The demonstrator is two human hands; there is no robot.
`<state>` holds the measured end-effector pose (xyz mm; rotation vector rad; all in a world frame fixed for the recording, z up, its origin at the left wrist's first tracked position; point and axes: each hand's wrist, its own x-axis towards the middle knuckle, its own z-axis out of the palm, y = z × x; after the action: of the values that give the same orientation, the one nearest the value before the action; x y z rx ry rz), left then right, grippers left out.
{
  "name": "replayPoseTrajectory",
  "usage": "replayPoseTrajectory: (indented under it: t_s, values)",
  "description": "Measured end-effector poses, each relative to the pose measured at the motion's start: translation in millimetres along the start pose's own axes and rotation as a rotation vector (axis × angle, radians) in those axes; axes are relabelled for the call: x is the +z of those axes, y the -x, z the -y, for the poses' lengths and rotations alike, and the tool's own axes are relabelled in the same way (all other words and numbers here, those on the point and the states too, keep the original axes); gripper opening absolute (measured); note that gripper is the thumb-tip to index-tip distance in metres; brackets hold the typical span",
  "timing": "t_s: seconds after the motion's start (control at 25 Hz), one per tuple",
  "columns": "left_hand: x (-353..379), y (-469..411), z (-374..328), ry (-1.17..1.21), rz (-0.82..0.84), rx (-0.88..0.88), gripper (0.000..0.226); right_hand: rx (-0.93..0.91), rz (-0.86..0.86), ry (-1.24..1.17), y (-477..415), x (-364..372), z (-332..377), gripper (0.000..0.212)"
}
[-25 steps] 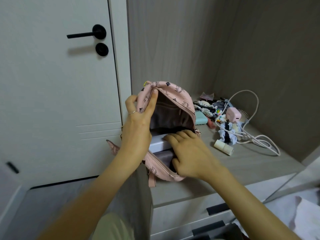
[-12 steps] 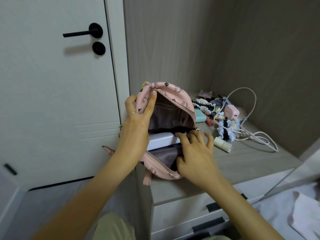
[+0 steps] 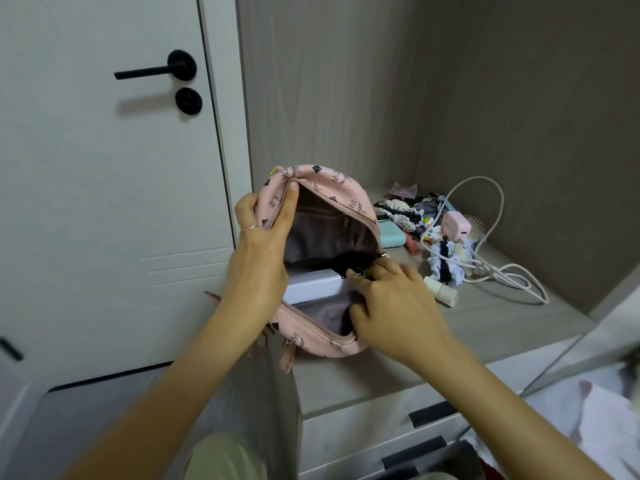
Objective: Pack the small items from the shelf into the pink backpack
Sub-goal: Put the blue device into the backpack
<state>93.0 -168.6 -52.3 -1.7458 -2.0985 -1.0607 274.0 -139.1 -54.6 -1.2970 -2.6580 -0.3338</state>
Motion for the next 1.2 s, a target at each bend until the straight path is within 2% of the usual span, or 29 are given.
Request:
replayPoseTrajectory:
  t_s: [0.08,0.2,0.24,0.28,0.32,0.44,0.56,0.6,0.68,0.76,0.88,0.96,1.08,1.2]
  values:
    - [0.6,-1.2,8.4,0.034,0.004,0.024,0.112,0.045,-0.254,-0.274,1.3,5.4,-6.0,0.036]
    - [0.5,-5.7,13.7,0.061,0.028,0.038,0.112,0.340,-0.535,-1.153,-21.6,13.7,-34.6,0.026]
    - [1.5,-6.3,14.0,0.060,0.025,0.037,0.112,0.442,-0.586,-1.259,-37.3,22.2,-49.2,0.023]
    - [2.7,-6.5,14.5,0.062,0.020,0.045,0.112,0.521,-0.559,-1.219,-55.1,32.0,-65.4,0.019]
    - [4.0,-6.0,15.2,0.066,0.017,0.051,0.111,0.552,-0.438,-1.077,-73.4,43.1,-80.6,0.017]
    - [6.5,-4.7,17.8,0.069,0.010,0.055,0.110,0.489,-0.037,-0.461,-114.0,74.2,-107.3,0.050]
    - [5.5,-5.9,20.5,0.089,0.030,0.042,0.111,0.498,0.120,-0.217,-138.5,82.2,-106.5,0.072]
    - [5.4,-6.9,20.7,0.094,0.036,0.037,0.110,0.510,0.150,-0.163,-143.6,81.8,-104.2,0.073]
    - [5.4,-7.7,21.3,0.102,0.046,0.021,0.107,0.498,0.151,-0.097,-148.4,82.9,-99.3,0.061]
    - [5.5,-7.1,22.0,0.106,0.047,0.012,0.105,0.441,0.135,-0.079,-148.4,83.5,-96.4,0.050]
    - [5.6,-4.8,22.3,0.113,0.051,0.015,0.104,0.375,0.145,-0.140,-145.4,80.1,-100.2,0.052]
    - [4.7,-4.2,21.9,0.119,0.056,0.010,0.103,0.412,0.137,-0.278,-140.7,74.6,-102.0,0.057]
    - [3.8,-4.3,21.5,0.137,0.066,0.016,0.104,0.444,-0.006,-0.436,-126.2,65.0,-104.6,0.042]
    - [4.1,-4.9,22.2,0.134,0.072,0.006,0.104,0.540,-0.105,-0.667,-108.1,47.0,-114.4,0.038]
